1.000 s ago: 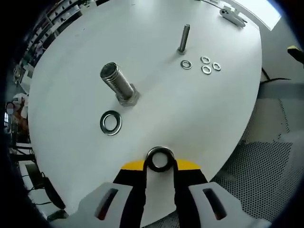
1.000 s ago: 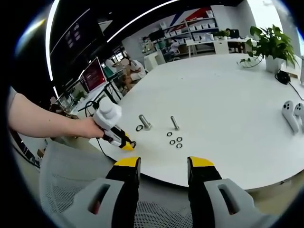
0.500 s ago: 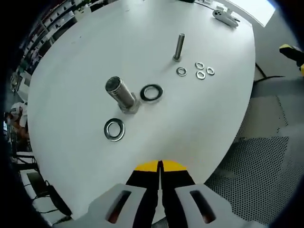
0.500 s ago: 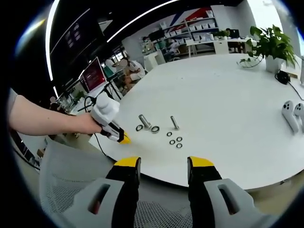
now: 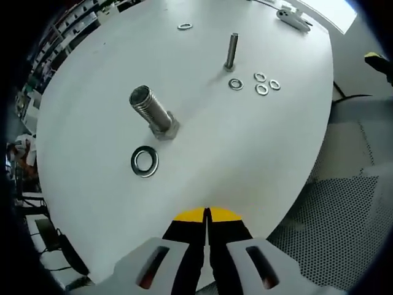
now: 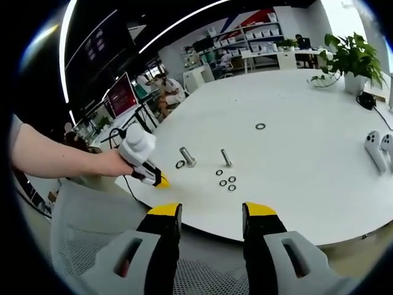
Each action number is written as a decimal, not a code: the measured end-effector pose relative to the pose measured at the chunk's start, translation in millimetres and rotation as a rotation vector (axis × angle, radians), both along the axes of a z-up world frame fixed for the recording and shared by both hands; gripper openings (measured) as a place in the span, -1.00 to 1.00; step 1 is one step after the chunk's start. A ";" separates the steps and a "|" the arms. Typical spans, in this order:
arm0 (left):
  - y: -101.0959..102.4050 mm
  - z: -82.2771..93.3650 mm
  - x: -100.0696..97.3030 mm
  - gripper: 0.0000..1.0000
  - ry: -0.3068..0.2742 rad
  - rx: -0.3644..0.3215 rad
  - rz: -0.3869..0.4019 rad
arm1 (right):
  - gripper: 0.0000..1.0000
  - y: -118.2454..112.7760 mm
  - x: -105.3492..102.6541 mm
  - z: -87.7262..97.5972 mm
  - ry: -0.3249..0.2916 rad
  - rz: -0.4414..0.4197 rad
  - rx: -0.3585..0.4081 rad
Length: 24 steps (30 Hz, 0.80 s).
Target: Place the washer onto the threaded stud by aligning its center hole with the stud, sliding it down to the base, and recovering from edge contact or off-axis alignment until the washer reaches the visible bottom stop.
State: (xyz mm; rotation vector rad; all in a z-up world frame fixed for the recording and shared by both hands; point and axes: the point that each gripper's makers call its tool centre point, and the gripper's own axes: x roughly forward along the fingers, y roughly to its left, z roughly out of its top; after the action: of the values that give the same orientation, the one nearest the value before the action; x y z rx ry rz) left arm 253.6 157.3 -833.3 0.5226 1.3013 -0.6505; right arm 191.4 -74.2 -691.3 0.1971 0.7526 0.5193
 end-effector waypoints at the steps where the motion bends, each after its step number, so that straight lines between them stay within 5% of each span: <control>1: -0.3 0.9 -0.8 -1.00 0.001 0.000 0.001 | -0.17 0.0 0.0 0.0 0.000 0.000 0.000; 24: -5.7 11.7 1.3 -1.00 -0.054 -0.039 0.036 | -0.18 0.7 -1.4 -2.0 0.006 0.016 -0.015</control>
State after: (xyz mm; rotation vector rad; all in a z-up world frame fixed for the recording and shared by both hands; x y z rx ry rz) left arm 254.9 151.6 -821.5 0.4811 1.2427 -0.6267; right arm 190.0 -73.5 -693.3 0.1793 0.7642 0.5280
